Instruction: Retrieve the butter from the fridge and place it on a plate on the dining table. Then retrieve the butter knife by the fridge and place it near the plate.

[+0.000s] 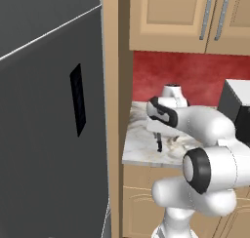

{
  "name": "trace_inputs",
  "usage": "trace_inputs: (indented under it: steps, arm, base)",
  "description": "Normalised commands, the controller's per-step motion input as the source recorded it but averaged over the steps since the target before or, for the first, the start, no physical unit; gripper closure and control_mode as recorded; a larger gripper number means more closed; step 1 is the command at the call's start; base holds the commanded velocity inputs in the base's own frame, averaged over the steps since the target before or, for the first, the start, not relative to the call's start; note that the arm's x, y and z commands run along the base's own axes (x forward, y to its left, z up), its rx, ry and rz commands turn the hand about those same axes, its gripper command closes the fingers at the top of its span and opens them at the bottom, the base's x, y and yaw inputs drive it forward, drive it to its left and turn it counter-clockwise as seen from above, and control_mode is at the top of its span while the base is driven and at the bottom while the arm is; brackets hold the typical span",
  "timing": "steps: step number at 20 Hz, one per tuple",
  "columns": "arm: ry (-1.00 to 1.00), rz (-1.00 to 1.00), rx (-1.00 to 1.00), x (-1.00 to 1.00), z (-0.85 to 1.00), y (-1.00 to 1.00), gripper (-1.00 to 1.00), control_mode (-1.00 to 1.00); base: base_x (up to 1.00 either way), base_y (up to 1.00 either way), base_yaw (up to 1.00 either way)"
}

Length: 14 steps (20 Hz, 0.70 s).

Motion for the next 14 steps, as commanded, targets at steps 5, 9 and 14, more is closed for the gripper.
trace_inputs:
  steps: [5,9,14]
  arm:
    - [0.08,-0.09,-0.01,0.89,-0.61,-0.06,-1.00,-1.00]
    - [0.10,-0.10,-0.02,0.79,-0.65,-0.13,-1.00,-1.00]
    - [0.07,-0.08,-0.01,0.50,-0.58,-0.20,-1.00,-1.00]
  base:
    - [0.00,0.00,0.00]
    - [0.00,0.00,0.00]
    - [0.00,0.00,0.00]
